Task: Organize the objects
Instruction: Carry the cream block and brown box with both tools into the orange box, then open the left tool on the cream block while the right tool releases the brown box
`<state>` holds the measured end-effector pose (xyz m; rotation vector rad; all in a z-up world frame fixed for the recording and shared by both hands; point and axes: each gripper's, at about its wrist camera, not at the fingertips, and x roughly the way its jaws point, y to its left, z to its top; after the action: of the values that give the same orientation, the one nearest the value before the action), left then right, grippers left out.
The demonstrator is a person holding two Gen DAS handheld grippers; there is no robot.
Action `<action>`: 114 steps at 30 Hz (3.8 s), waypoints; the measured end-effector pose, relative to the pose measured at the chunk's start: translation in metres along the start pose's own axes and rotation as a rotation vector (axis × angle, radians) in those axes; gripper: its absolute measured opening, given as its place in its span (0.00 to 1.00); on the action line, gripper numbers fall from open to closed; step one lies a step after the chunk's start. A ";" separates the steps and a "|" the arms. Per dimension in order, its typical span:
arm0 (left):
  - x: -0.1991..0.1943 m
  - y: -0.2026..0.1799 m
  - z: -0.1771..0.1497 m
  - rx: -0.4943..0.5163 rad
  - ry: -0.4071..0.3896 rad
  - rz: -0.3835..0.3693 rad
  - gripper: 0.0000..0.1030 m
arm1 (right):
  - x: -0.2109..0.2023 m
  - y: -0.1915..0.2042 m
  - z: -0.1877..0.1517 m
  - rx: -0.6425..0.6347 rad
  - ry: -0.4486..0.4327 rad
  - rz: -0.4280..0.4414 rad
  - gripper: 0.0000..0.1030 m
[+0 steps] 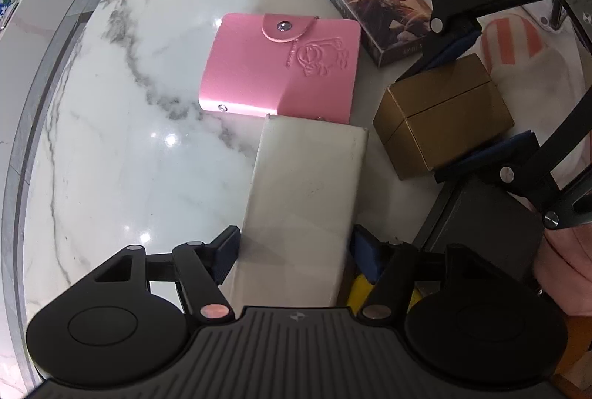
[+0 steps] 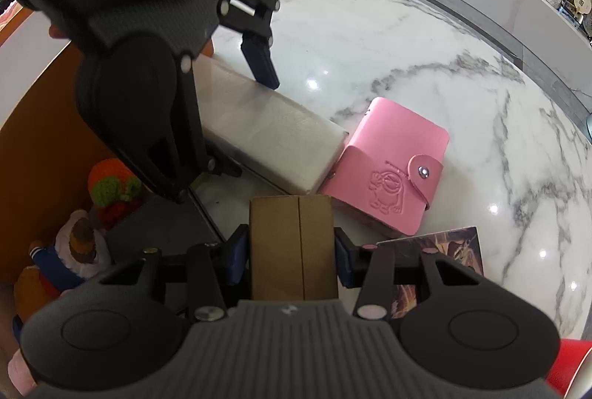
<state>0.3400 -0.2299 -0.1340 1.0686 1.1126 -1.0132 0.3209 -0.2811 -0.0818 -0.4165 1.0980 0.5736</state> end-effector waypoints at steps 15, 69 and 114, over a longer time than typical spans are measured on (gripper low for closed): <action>-0.050 -0.007 -0.001 -0.030 -0.127 0.106 0.70 | -0.052 0.011 -0.002 0.029 -0.089 -0.080 0.47; -0.021 0.003 -0.165 -0.087 0.048 0.254 0.72 | -0.059 0.175 0.109 -0.067 -0.141 0.080 0.46; -0.063 -0.001 -0.217 -0.470 -0.172 0.295 0.60 | 0.003 0.209 0.146 0.005 -0.076 -0.318 0.51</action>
<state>0.2907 -0.0124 -0.0960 0.7218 0.9557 -0.5581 0.2953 -0.0325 -0.0331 -0.5483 0.9362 0.3026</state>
